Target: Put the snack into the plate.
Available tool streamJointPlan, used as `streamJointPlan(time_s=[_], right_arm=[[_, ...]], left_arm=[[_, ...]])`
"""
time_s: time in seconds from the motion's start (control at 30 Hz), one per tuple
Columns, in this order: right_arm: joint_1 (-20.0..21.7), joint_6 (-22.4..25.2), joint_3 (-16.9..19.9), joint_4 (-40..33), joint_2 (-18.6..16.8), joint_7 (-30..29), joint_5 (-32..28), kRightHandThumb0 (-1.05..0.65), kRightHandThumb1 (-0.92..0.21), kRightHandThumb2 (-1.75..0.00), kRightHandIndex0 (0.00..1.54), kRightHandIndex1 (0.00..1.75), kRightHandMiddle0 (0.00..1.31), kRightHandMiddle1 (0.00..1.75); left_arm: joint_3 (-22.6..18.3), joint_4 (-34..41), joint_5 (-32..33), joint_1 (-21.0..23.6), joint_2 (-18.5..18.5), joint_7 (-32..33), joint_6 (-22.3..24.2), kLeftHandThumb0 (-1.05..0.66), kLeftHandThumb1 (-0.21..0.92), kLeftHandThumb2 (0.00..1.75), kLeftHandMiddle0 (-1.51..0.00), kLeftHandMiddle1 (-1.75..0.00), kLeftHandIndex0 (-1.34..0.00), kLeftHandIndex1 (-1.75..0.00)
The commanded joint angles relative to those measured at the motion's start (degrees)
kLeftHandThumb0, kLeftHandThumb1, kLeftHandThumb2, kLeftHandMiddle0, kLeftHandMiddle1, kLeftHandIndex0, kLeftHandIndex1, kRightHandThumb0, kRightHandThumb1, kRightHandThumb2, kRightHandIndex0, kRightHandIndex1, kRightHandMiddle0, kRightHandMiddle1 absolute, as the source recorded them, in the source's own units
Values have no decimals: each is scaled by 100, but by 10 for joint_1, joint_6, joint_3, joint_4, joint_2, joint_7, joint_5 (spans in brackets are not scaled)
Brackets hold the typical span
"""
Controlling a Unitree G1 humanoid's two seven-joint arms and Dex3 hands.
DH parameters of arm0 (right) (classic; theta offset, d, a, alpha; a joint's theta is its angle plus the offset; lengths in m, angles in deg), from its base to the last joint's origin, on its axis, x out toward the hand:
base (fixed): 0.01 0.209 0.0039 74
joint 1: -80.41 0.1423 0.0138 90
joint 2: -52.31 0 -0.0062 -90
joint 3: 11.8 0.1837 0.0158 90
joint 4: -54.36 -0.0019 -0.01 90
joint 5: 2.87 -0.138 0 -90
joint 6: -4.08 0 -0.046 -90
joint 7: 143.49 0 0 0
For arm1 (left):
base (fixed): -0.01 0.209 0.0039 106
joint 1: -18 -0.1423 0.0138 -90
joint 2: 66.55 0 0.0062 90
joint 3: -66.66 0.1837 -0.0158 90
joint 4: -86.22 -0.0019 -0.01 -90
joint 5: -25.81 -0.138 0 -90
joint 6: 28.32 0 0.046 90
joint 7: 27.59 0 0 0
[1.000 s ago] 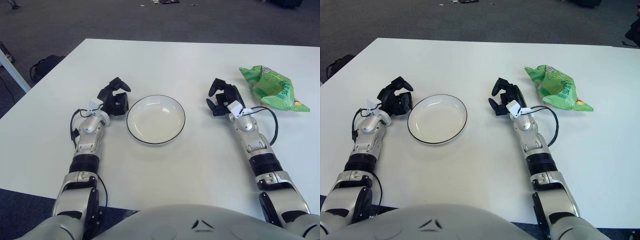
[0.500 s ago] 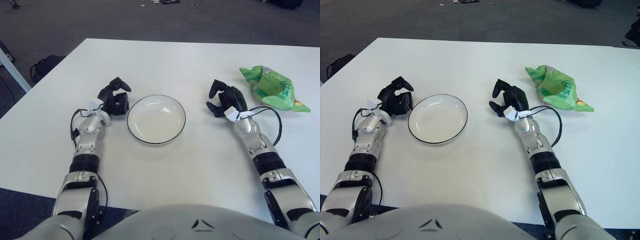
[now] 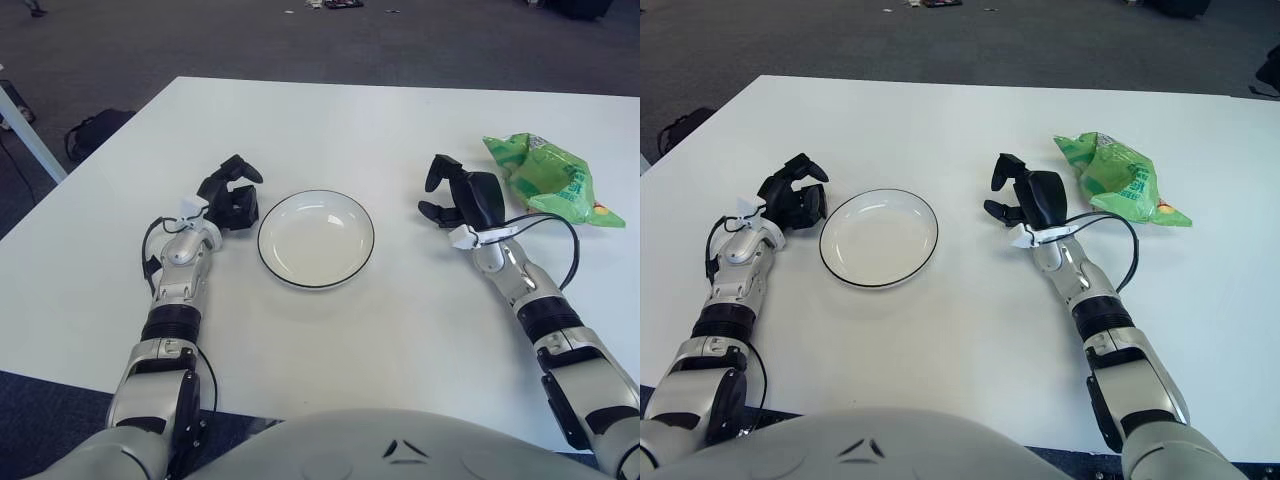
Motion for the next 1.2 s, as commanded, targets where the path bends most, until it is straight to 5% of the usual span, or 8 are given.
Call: streamJointPlan(time_s=[0.0, 0.23, 0.6, 0.83, 0.97, 1.17], right_arm=[[-45, 2, -3, -5, 16, -10, 16, -46, -39, -122, 106, 175, 55, 175], [-69, -4, 47, -99, 62, 13, -8, -45, -41, -120, 97, 175, 54, 175], [-114, 28, 125, -237, 65, 54, -38, -43, -47, -112, 80, 175, 49, 175], [-119, 53, 167, -263, 83, 77, -34, -41, -56, -100, 62, 173, 42, 175], [-126, 56, 189, -272, 97, 96, -39, -9, -47, -105, 62, 148, 41, 175], [-144, 82, 217, -312, 103, 121, -33, -2, -48, -102, 57, 143, 40, 175]], left_arm=[[1, -37, -3, -30, -14, 6, -10, -43, 50, 109, -104, -175, -47, -175], [-2, -57, -6, -22, -15, 10, -22, -43, 48, 111, -104, -175, -49, -175], [-4, -70, -5, -17, -14, 7, -30, -43, 47, 112, -105, -175, -49, -175], [-4, -74, -9, -15, -12, 10, -32, -44, 45, 114, -107, -175, -50, -175], [-5, -79, -8, -12, -10, 9, -33, -44, 45, 115, -107, -175, -51, -175], [-6, -83, -9, -9, -8, 10, -33, -44, 43, 117, -109, -175, -52, -175]])
